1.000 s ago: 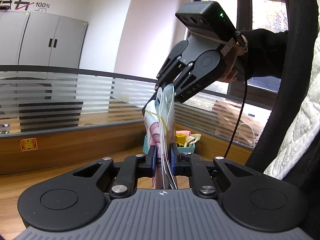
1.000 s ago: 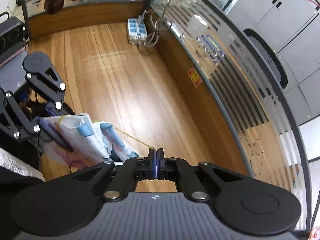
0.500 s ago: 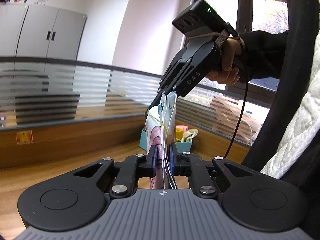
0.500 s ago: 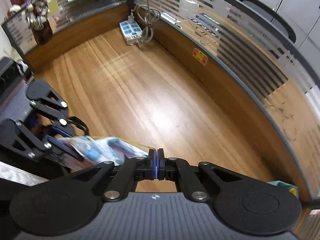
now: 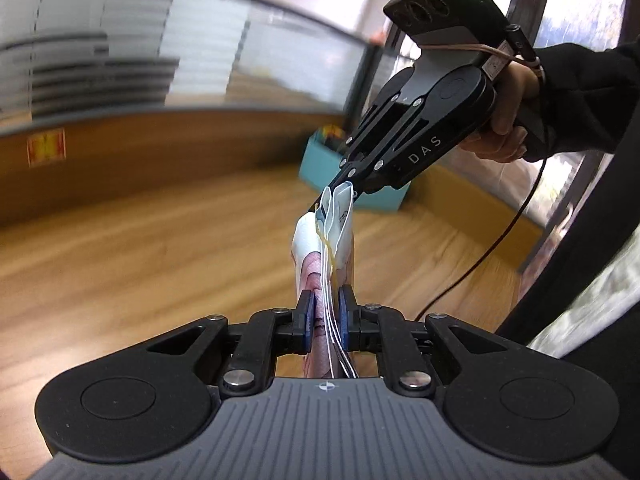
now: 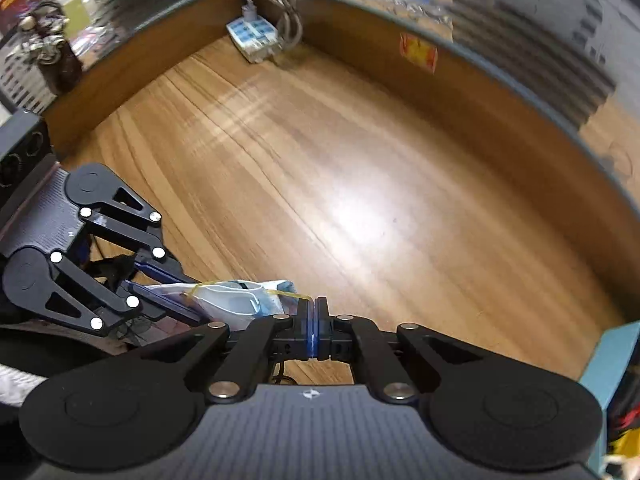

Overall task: Fold shopping bag
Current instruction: 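Tilt the bundle in the left tool while the right tool stretches the band around it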

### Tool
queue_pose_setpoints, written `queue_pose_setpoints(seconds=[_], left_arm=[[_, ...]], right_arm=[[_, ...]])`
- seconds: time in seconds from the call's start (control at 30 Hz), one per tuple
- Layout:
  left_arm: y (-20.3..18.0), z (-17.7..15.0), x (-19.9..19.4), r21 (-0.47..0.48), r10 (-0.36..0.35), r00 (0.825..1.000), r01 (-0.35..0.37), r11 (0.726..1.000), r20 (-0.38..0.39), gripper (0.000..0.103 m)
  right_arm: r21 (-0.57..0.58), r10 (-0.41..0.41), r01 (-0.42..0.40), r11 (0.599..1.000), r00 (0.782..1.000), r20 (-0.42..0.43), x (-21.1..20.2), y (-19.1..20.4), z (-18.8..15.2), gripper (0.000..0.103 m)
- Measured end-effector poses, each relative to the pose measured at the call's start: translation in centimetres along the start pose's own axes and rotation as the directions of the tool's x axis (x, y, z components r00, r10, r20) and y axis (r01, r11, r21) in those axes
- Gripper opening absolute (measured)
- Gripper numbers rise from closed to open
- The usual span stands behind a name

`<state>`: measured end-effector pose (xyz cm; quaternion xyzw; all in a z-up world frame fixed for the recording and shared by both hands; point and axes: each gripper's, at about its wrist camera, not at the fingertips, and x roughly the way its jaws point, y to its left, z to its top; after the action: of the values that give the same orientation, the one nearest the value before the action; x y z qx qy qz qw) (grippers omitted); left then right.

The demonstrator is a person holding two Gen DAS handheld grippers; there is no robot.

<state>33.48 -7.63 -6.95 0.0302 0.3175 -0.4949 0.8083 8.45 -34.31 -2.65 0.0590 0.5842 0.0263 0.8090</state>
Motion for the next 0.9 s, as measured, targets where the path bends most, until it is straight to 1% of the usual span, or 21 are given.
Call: queue_pose_setpoints(seconds=[0.1, 0.17, 0.33, 0.4, 0.47, 0.57, 0.7, 0.9], left_arm=[[0.4, -0.3, 1.3, 0.002, -0.009, 0.997, 0.009, 1.0, -0.075, 0.014], [0.5, -0.3, 2.4, 0.006, -0.016, 0.991, 0.017, 1.0, -0.135, 0.014], [0.5, -0.6, 4.7, 0.019, -0.022, 0.971, 0.027, 0.999, -0.237, 0.014], [0.8, -0.3, 5.4, 0.016, -0.022, 0.964, 0.028, 0.999, -0.266, 0.015], [0.9, 0.1, 6.4, 0.014, -0.027, 0.949, 0.033, 0.999, -0.313, 0.015], [0.5, 0.5, 7.4, 0.007, -0.031, 0.932, 0.036, 0.999, -0.361, 0.015], [0.3, 0.8, 8.6, 0.001, -0.036, 0.912, 0.04, 0.999, -0.408, 0.016], [0.7, 1.6, 10.3, -0.056, -0.067, 0.871, 0.045, 0.997, -0.486, 0.02]], right_arm=[[0.062, 0.033, -0.034, 0.998, 0.999, 0.006, 2.4, -1.2, -1.2, 0.001], [0.09, 0.055, -0.055, 0.994, 0.998, 0.006, 3.5, -1.7, -2.1, 0.001], [0.13, 0.1, -0.099, 0.987, 0.995, 0.001, 5.5, -2.7, -4.0, 0.001], [0.148, 0.114, -0.113, 0.983, 0.994, 0.002, 6.1, -3.1, -4.6, 0.001], [0.164, 0.125, -0.124, 0.979, 0.992, 0.004, 6.6, -3.5, -5.2, 0.001], [0.185, 0.146, -0.145, 0.972, 0.989, 0.004, 7.5, -4.1, -6.2, 0.001], [0.218, 0.166, -0.165, 0.962, 0.986, 0.014, 8.3, -4.7, -7.3, 0.001], [0.261, 0.201, -0.207, 0.943, 0.978, 0.051, 9.0, -5.5, -8.7, 0.001]])
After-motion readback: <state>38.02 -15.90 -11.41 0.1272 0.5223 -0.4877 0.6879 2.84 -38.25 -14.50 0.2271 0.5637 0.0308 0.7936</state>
